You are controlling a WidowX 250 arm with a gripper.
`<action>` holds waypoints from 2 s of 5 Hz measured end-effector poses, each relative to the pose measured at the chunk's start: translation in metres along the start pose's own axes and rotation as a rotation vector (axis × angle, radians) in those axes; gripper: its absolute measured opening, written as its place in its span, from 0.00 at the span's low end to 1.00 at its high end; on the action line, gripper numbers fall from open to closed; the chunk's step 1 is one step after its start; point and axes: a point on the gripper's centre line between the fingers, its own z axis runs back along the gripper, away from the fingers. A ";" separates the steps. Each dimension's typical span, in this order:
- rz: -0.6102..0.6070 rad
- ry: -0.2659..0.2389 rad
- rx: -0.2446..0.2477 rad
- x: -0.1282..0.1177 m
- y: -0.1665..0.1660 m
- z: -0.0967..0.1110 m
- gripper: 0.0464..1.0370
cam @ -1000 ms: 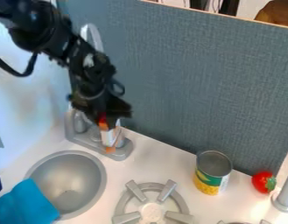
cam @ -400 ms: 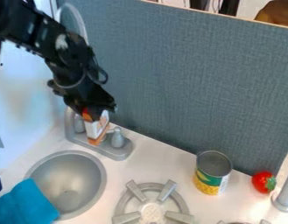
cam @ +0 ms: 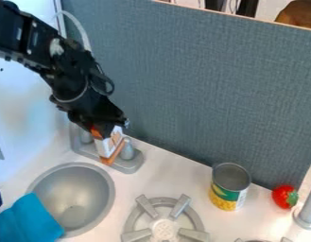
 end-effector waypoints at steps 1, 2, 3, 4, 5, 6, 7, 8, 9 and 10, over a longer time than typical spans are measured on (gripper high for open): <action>-0.056 0.031 -0.014 -0.025 -0.032 -0.007 0.33; -0.101 0.064 0.004 -0.052 -0.062 -0.028 0.33; -0.160 0.029 0.038 -0.055 -0.078 -0.031 0.33; -0.181 0.016 0.037 -0.046 -0.096 -0.031 0.33; -0.175 0.041 -0.005 -0.043 -0.108 -0.034 0.33; -0.167 0.083 -0.039 -0.048 -0.116 -0.042 0.33; -0.166 0.119 -0.063 -0.060 -0.132 -0.048 0.33; -0.190 0.110 -0.070 -0.074 -0.152 -0.054 0.33; -0.203 0.111 -0.068 -0.088 -0.164 -0.058 0.33; -0.215 0.102 -0.074 -0.093 -0.176 -0.062 0.33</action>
